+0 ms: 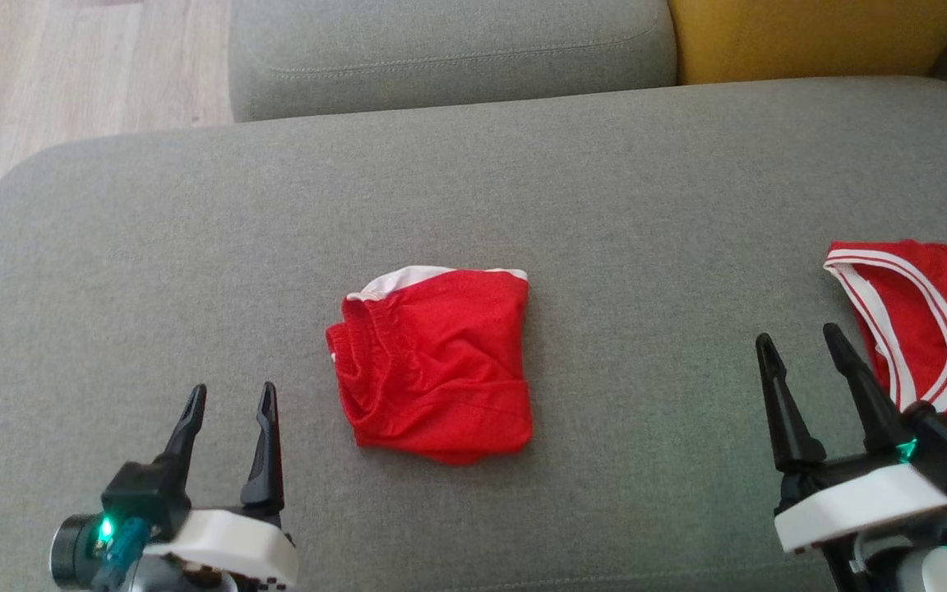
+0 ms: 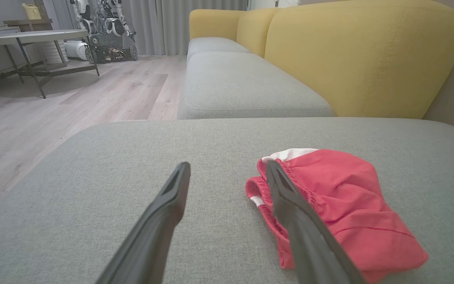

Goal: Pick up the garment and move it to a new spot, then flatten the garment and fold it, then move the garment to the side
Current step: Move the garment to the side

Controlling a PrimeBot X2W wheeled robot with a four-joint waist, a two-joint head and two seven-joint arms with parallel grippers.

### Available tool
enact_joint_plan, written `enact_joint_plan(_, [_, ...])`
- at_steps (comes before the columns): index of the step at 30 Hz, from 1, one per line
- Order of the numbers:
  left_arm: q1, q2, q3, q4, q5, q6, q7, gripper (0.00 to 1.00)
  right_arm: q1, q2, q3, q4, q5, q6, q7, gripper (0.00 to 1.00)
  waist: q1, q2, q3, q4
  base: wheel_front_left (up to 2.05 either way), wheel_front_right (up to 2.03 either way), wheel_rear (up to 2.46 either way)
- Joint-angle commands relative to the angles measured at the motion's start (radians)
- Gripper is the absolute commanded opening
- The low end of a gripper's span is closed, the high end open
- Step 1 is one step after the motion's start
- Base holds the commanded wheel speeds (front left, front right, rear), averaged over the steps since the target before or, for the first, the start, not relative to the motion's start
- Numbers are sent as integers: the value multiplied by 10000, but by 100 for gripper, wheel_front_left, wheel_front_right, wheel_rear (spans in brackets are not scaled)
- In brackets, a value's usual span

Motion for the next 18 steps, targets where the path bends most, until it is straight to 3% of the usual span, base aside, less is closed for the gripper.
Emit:
enact_joint_plan(1, [-383,172,321,-333,-106,61,-72,100,-196,-57,160,-374,-44,-7,44,100,0,-1,1,5,0,0,0])
enact_joint_plan(10, [-462,168,288,-346,-134,85,-118,100,-197,-34,48,-361,-72,-7,69,100,0,-1,46,87,0,0,0])
enact_joint_plan(18, [-817,40,214,-303,-131,81,-242,100,-258,-89,-10,156,-41,-7,176,100,0,-1,250,849,0,0,0])
